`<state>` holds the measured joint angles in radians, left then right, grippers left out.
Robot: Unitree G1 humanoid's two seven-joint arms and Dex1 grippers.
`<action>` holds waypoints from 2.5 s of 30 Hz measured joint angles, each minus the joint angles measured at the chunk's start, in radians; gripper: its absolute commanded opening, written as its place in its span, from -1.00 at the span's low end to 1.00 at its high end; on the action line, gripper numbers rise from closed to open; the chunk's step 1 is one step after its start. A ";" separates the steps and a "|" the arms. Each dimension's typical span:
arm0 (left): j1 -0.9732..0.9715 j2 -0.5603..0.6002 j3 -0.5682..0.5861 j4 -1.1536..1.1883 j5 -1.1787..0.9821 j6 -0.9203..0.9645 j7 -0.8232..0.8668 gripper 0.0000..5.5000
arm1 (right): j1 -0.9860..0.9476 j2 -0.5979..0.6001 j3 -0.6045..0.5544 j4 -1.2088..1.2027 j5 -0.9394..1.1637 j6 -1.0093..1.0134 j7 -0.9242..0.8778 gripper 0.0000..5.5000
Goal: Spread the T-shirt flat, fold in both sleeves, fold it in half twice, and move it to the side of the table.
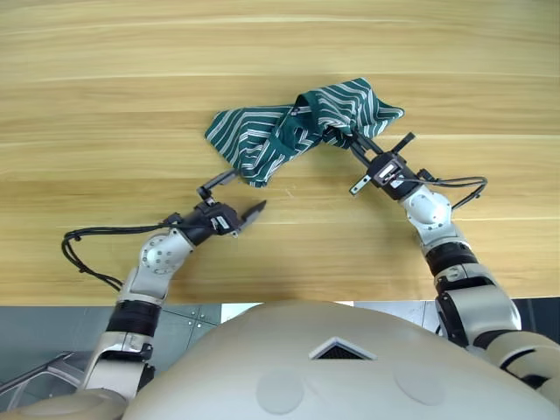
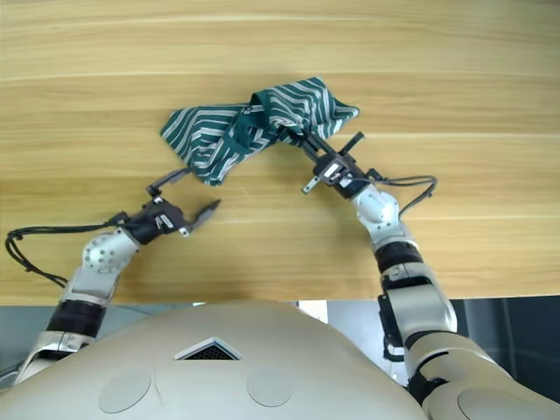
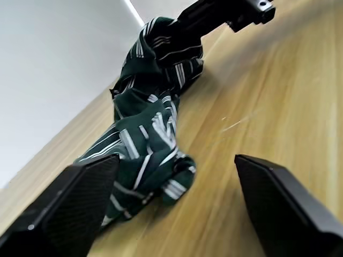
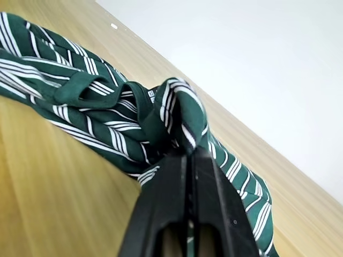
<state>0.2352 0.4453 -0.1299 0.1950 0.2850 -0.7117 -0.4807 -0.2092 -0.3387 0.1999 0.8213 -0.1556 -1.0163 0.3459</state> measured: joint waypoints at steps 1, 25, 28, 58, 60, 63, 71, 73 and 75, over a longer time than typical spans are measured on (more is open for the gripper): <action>0.001 0.009 0.010 -0.001 0.003 0.001 0.011 0.46 | -0.002 0.001 0.000 0.003 0.000 0.000 0.000 -0.99; -0.088 0.062 -0.010 0.110 -0.072 -0.033 0.086 0.46 | -0.060 0.005 0.004 0.107 -0.077 0.002 -0.094 -0.99; -0.055 0.084 -0.008 0.081 -0.109 -0.046 0.072 0.46 | -0.062 0.005 0.004 0.110 -0.078 0.001 -0.095 -0.99; -0.260 0.011 -0.051 0.326 0.008 -0.107 0.259 0.46 | -0.077 0.004 0.007 0.141 -0.083 -0.007 -0.095 -0.99; -0.275 -0.002 -0.052 0.355 0.007 -0.137 0.276 0.46 | -0.081 0.004 0.008 0.150 -0.089 -0.007 -0.095 -0.99; -0.284 -0.022 -0.052 0.389 0.005 -0.185 0.284 0.40 | -0.086 0.005 0.009 0.160 -0.098 -0.007 -0.095 -1.00; -0.322 -0.036 -0.052 0.487 0.005 -0.225 0.301 -0.02 | -0.090 0.005 0.009 0.172 -0.100 -0.007 -0.096 -1.00; -0.336 -0.036 -0.056 0.512 0.007 -0.224 0.302 -0.15 | -0.091 0.005 0.009 0.174 -0.101 -0.007 -0.100 -1.00; -0.356 -0.036 -0.061 0.543 0.030 -0.221 0.304 -0.29 | -0.092 0.005 0.009 0.175 -0.101 -0.007 -0.105 -1.00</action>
<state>-0.1208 0.4092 -0.1906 0.7376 0.3150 -0.9330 -0.1772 -0.3009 -0.3334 0.2084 0.9965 -0.2570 -1.0235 0.2409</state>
